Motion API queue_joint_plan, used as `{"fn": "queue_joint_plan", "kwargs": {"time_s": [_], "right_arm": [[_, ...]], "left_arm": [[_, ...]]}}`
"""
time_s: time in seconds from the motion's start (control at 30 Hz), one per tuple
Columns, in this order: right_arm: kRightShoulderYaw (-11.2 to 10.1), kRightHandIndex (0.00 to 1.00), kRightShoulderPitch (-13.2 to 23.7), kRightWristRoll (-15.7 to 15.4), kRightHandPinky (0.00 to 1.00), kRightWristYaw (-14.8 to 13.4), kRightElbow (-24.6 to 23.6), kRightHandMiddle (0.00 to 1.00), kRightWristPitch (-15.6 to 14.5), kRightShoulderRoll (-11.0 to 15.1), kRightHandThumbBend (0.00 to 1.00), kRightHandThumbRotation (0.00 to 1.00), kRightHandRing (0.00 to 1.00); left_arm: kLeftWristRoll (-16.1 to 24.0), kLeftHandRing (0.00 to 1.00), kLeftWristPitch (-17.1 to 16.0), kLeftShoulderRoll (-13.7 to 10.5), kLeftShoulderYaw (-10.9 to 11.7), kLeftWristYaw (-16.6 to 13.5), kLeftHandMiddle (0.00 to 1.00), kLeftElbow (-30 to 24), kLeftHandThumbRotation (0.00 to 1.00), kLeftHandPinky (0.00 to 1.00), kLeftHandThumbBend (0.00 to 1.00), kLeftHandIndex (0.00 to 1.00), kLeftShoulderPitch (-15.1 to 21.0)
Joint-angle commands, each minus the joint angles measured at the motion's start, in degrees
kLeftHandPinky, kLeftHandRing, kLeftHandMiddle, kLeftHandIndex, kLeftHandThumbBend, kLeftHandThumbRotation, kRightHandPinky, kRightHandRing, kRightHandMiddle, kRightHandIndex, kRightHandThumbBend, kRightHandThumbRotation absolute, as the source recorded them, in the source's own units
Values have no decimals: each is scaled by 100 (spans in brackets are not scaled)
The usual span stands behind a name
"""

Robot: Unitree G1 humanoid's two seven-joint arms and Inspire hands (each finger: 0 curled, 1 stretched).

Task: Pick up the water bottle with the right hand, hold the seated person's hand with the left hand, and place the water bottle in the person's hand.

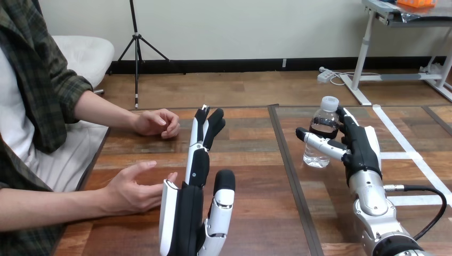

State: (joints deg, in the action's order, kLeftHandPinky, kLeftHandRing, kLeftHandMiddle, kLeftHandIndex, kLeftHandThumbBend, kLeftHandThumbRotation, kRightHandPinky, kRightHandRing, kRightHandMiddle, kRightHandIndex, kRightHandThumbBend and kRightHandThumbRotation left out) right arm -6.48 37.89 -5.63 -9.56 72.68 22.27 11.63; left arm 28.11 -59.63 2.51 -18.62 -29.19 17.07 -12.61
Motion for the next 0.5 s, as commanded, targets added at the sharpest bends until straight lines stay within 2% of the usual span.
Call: {"fn": "queue_joint_plan", "kwargs": {"time_s": [0.0, 0.47], "right_arm": [[29, 94, 556, -40, 98, -52, 17, 97, -50, 33, 80, 23, 98], [-10, 94, 588, -1, 97, -104, 44, 97, -126, 3, 79, 22, 98]], "left_arm": [[56, 92, -13, 290, -5, -45, 94, -271, 100, 99, 26, 100, -258], [196, 91, -17, 272, 10, -131, 94, -288, 100, 99, 26, 100, -299]]}}
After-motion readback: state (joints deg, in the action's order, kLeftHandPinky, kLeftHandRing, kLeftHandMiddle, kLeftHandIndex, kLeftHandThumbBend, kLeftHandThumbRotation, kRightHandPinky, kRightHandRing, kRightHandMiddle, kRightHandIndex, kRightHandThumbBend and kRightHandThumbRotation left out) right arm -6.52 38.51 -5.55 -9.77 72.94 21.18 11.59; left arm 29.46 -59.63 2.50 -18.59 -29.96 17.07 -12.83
